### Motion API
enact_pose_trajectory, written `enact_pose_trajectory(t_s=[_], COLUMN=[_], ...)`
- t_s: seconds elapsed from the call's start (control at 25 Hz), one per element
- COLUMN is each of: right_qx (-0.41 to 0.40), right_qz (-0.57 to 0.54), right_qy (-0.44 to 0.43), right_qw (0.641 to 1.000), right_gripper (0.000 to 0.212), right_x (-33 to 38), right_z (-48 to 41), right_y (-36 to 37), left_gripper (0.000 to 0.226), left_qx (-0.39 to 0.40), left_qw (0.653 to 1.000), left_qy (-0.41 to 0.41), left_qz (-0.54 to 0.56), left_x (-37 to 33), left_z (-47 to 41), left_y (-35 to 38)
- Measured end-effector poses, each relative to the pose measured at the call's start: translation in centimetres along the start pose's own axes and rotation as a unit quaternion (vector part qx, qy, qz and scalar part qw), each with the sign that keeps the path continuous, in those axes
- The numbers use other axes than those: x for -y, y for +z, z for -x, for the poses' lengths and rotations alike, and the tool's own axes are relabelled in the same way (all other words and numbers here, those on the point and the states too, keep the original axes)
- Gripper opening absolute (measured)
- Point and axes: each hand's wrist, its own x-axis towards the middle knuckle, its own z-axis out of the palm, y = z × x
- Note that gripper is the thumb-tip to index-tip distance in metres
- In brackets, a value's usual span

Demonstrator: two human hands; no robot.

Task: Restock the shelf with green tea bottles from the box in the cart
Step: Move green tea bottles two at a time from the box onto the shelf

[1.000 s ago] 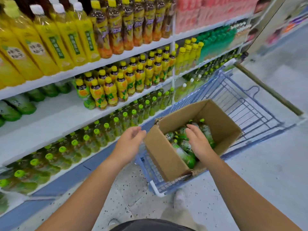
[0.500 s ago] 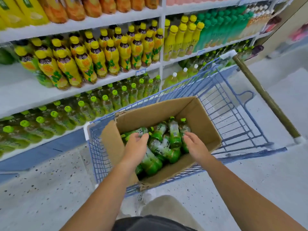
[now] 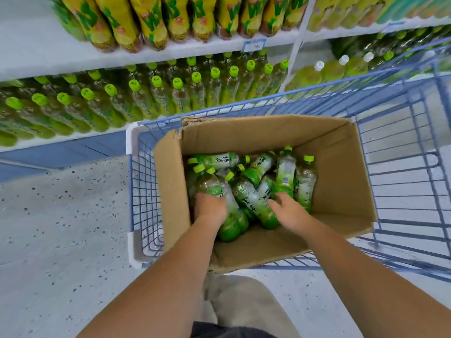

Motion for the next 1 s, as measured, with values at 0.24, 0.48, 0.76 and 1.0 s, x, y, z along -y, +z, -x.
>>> enact_pose_trajectory(t_s=[0.24,0.48,0.76,1.0], right_qx=[-0.002,-0.003,0.023,0.006], right_qz=[0.157,0.215,0.109,-0.128], right_qy=[-0.04,-0.031,-0.035,0.002], right_qw=[0.987,0.976,0.993,0.992], right_gripper=[0.063,0.062,0.034,0.057], right_x=[-0.3,-0.6,0.3,1.0], right_z=[-5.8,-7.9,-5.2,0.1], right_y=[3.9,4.7,2.8,2.8], left_gripper=[0.076,0.083,0.088,0.076], left_qx=[-0.073,-0.067,-0.048,0.016], left_qw=[0.992,0.994,0.995,0.996], left_qy=[0.051,0.002,0.056,0.086], left_qz=[-0.087,-0.084,-0.068,-0.029], left_x=[2.1,2.3,1.6,1.0], left_z=[0.0,-1.4,1.0,4.8], left_y=[2.1,2.2,1.3,-0.8])
